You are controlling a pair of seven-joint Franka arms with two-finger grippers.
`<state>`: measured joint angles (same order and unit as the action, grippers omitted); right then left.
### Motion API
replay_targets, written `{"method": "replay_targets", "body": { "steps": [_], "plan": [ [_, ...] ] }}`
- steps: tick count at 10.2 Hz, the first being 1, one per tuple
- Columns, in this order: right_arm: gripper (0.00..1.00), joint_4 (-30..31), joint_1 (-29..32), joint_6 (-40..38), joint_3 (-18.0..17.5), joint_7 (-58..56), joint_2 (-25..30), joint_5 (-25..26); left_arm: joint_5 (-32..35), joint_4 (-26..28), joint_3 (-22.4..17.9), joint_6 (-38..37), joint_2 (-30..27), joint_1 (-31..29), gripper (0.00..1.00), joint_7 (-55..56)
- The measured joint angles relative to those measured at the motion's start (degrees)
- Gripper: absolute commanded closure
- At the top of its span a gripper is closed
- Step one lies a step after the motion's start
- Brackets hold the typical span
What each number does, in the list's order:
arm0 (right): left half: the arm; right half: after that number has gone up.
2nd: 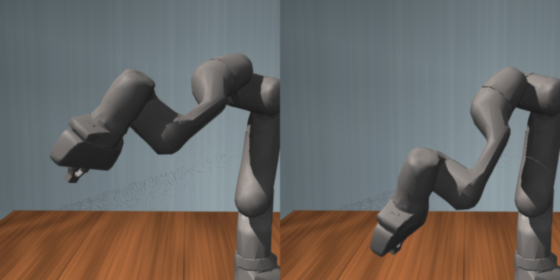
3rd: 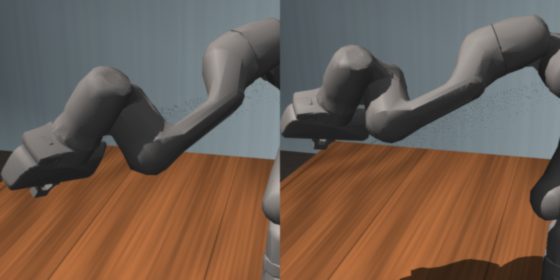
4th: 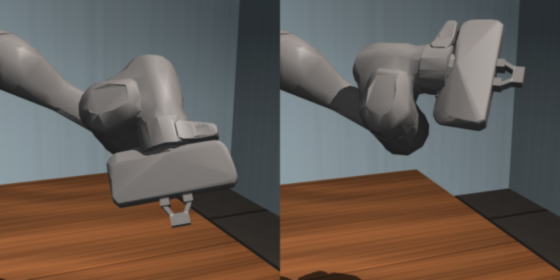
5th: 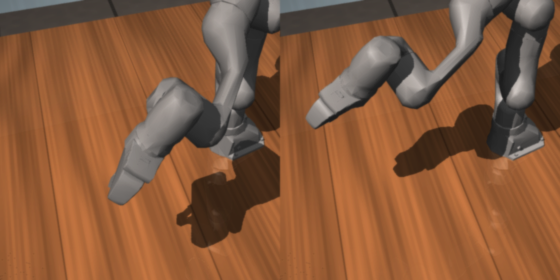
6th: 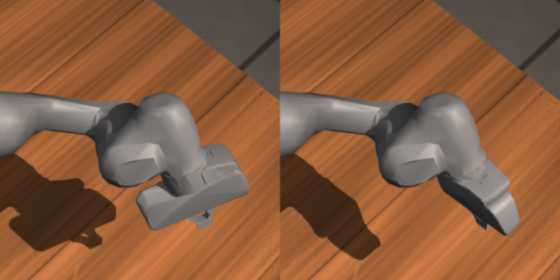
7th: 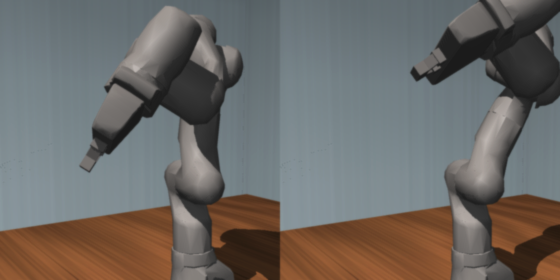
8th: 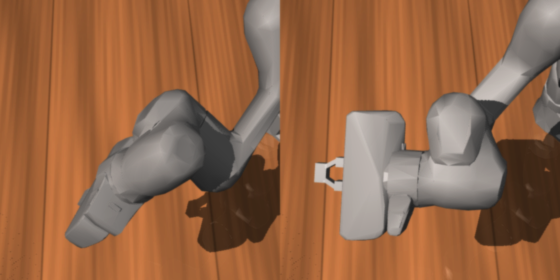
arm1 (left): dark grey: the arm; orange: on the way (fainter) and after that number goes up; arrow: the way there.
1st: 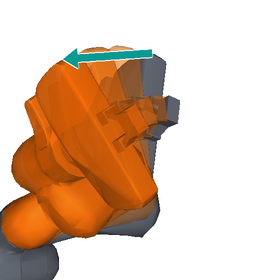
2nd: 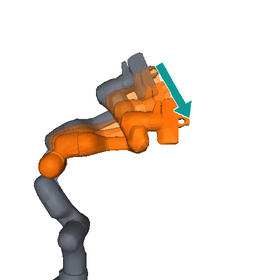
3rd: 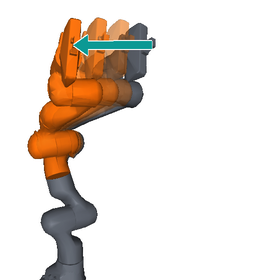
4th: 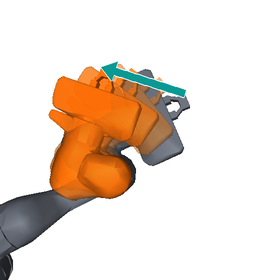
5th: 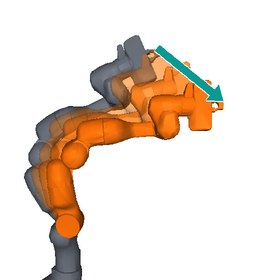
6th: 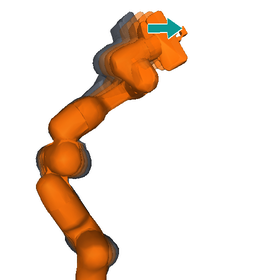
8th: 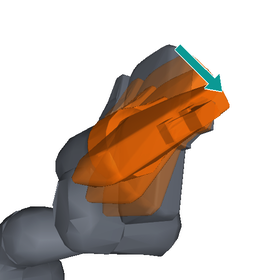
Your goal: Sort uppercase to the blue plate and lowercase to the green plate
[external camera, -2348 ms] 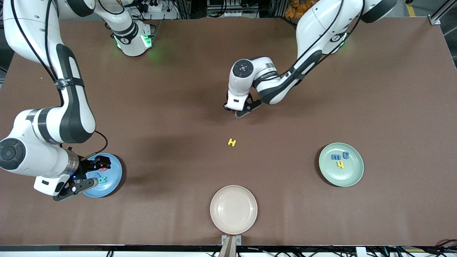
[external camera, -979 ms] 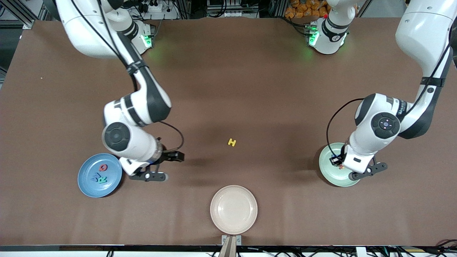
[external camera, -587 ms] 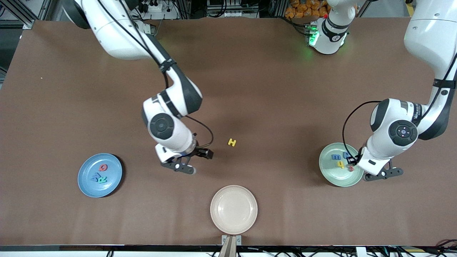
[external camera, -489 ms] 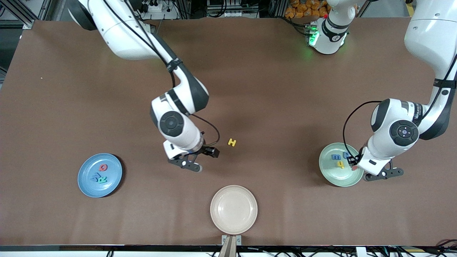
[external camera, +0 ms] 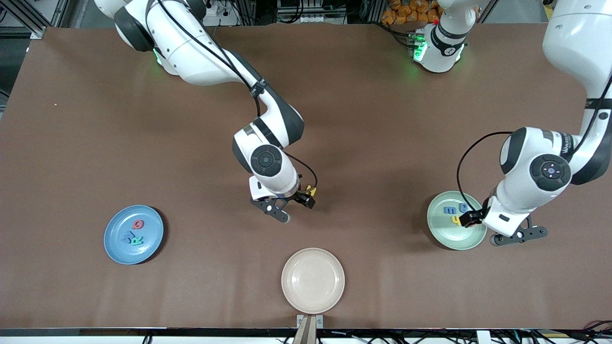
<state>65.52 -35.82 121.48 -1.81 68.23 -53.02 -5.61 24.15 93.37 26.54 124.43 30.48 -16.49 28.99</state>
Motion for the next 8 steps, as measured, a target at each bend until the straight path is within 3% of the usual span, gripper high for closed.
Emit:
{"method": "replay_targets", "body": {
  "steps": [3,6,8],
  "plan": [
    [0.00,-0.20,-1.89,1.11,0.07,1.39,-2.58,0.64,-5.01,-6.20,0.83,-11.21,-4.45,0.14,0.00,-2.53],
    [0.00,-0.29,-4.78,1.13,0.19,0.59,-3.63,6.36,-9.84,-11.40,0.27,-19.54,-8.74,0.94,0.00,-7.11],
    [0.00,-0.35,-5.44,1.14,0.21,-0.40,-4.02,6.94,-11.08,-12.07,-5.16,-20.53,-11.86,5.09,0.00,-7.94]
  ]
}}
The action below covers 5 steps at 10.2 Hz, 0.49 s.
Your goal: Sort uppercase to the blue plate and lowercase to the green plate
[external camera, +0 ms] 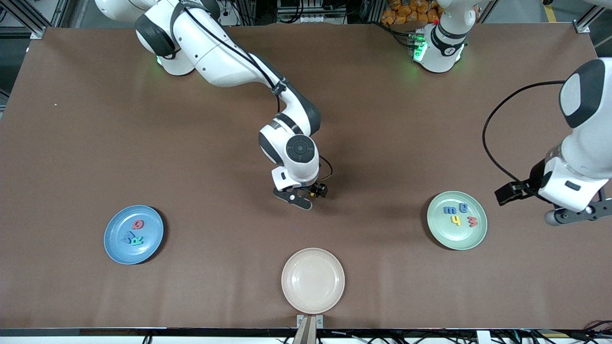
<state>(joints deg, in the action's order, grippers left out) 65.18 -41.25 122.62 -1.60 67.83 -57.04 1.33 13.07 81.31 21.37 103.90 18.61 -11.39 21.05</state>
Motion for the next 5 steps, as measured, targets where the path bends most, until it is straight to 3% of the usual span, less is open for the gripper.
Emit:
{"method": "replay_targets", "body": {
  "steps": [3,5],
  "plan": [
    [0.00,-0.02,-0.09,1.01,0.06,-2.48,-0.72,0.04,-4.23,-0.04,-7.88,-1.63,-3.81,4.63,0.00,-2.91],
    [0.00,-0.03,-0.15,3.22,0.06,-3.20,-1.29,0.04,-4.36,0.07,-9.73,-2.04,-4.17,5.58,0.00,-2.98]
  ]
}}
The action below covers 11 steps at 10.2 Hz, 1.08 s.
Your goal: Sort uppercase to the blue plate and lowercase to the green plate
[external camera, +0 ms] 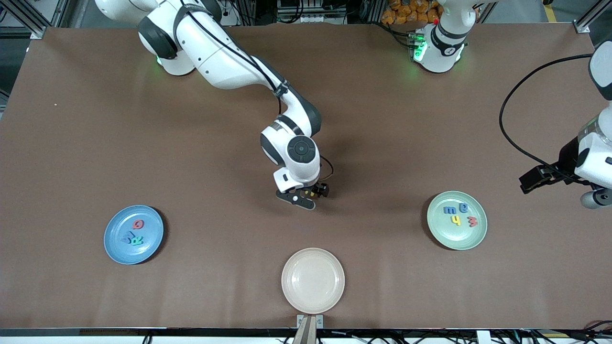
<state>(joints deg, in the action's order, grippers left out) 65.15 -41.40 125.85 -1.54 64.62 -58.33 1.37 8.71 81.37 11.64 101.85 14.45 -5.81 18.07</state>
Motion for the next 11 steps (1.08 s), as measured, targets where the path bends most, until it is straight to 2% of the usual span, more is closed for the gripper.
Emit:
{"method": "replay_targets", "body": {
  "steps": [11],
  "plan": [
    [0.00,-0.02,-0.81,0.47,0.00,-0.15,-0.75,0.00,-0.01,0.31,0.20,-1.13,-2.22,0.68,0.00,0.00]
  ]
}}
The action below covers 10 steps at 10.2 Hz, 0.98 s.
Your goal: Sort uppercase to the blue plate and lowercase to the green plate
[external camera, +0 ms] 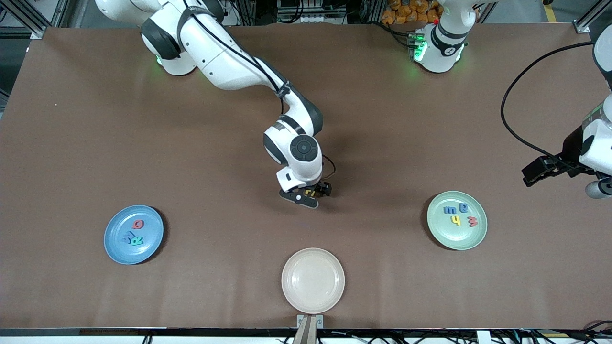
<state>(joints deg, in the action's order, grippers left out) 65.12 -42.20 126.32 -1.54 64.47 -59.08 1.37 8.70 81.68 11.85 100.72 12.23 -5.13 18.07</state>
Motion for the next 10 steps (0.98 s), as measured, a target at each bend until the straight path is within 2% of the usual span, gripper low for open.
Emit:
{"method": "replay_targets", "body": {
  "steps": [1,2,10],
  "plan": [
    [0.29,0.00,-0.04,-0.02,0.00,0.00,0.00,0.00,0.00,0.17,0.01,0.00,0.01,0.15,0.00,0.00],
    [0.99,0.00,-0.04,-0.03,0.00,0.00,0.00,0.00,-0.02,0.32,0.01,0.00,0.02,0.22,0.00,0.00],
    [1.00,-1.64,0.59,-2.08,0.55,-0.13,0.29,-0.01,-0.03,0.48,-0.01,0.00,0.01,0.26,0.00,0.00]
  ]
}}
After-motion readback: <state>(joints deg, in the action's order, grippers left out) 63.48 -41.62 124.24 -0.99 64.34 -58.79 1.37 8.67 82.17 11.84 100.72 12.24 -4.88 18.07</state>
